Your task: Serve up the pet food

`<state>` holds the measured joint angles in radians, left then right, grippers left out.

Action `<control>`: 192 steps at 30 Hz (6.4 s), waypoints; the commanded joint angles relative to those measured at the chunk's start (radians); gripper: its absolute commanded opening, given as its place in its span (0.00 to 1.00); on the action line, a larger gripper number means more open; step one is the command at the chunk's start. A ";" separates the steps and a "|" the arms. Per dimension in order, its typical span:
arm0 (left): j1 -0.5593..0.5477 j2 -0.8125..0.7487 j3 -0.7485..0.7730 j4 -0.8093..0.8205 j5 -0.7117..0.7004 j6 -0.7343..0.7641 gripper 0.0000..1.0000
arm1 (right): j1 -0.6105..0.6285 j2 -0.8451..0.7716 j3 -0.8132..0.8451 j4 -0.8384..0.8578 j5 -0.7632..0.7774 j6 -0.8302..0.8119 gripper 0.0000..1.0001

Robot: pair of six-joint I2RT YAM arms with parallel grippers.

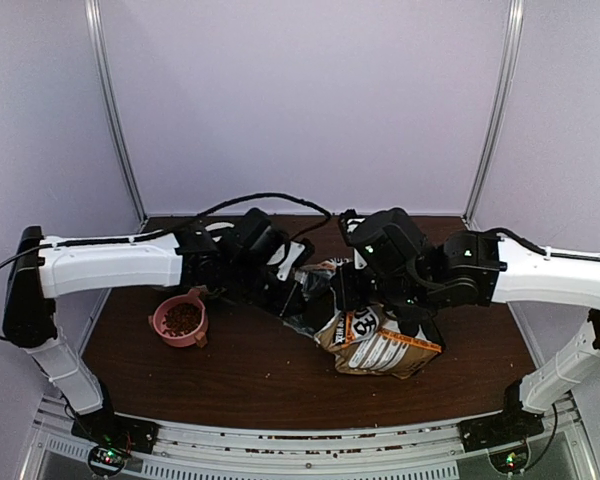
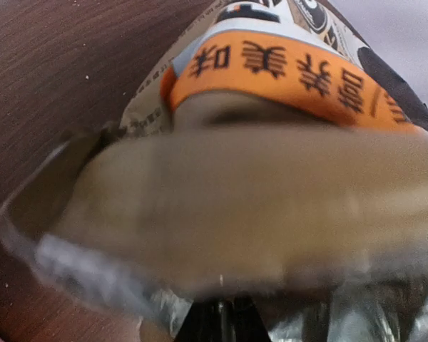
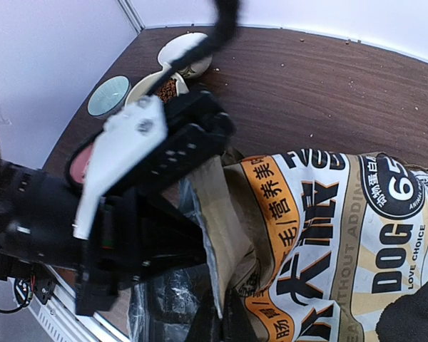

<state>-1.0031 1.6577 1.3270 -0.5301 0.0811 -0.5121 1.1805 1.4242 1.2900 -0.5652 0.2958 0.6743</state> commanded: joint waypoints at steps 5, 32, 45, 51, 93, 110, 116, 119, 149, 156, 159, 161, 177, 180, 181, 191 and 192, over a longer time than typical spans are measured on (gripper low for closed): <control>-0.015 0.150 0.097 0.285 0.130 -0.028 0.00 | 0.018 -0.071 0.009 0.020 0.067 0.045 0.00; 0.179 -0.176 -0.386 0.894 0.481 -0.551 0.00 | -0.060 -0.169 -0.089 0.009 0.076 0.138 0.00; 0.236 -0.326 -0.596 1.055 0.565 -0.658 0.00 | -0.109 -0.202 -0.126 -0.010 0.090 0.178 0.00; 0.252 -0.348 -0.656 1.165 0.600 -0.721 0.00 | -0.113 -0.217 -0.131 -0.009 0.090 0.185 0.00; 0.804 -0.607 -0.785 0.705 0.516 -0.607 0.00 | -0.114 -0.208 -0.126 -0.009 0.082 0.182 0.00; 1.073 -0.530 -0.616 0.347 0.474 -0.248 0.00 | -0.114 -0.188 -0.110 -0.009 0.071 0.178 0.00; 1.073 -0.457 -0.528 0.293 0.460 -0.183 0.00 | -0.114 -0.189 -0.111 -0.016 0.074 0.179 0.00; 1.073 -0.423 -0.487 0.261 0.456 -0.148 0.00 | -0.113 -0.188 -0.111 -0.016 0.074 0.179 0.00; 0.950 -0.294 -0.141 -0.096 0.171 0.223 0.00 | -0.114 -0.180 -0.107 -0.025 0.072 0.181 0.00; 0.892 -0.285 -0.117 -0.135 0.072 0.285 0.00 | -0.114 -0.185 -0.112 -0.027 0.075 0.180 0.00; 0.879 -0.306 -0.109 -0.145 0.114 0.283 0.00 | -0.114 -0.182 -0.114 -0.027 0.070 0.178 0.00; 0.862 -0.348 -0.107 -0.135 0.197 0.274 0.00 | -0.114 -0.179 -0.112 -0.024 0.065 0.172 0.00; 0.322 -0.476 -0.209 0.050 0.525 0.076 0.00 | -0.087 -0.074 -0.065 0.018 -0.017 0.112 0.00; 0.287 -0.441 -0.235 0.056 0.480 0.061 0.00 | -0.074 -0.053 -0.058 0.023 -0.026 0.111 0.00; 0.276 -0.430 -0.241 0.059 0.456 0.054 0.00 | -0.068 -0.046 -0.055 0.024 -0.026 0.111 0.00; 0.058 -0.086 -0.170 0.119 0.126 -0.139 0.00 | -0.032 0.020 0.001 0.005 0.002 0.107 0.00; 0.040 -0.039 -0.142 0.117 0.095 -0.143 0.00 | -0.029 0.022 0.003 0.007 0.002 0.107 0.00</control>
<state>-0.8974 1.4662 1.1149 -0.4507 0.3737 -0.5629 1.1439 1.4345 1.2556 -0.5362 0.2558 0.7910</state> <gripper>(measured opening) 0.108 0.019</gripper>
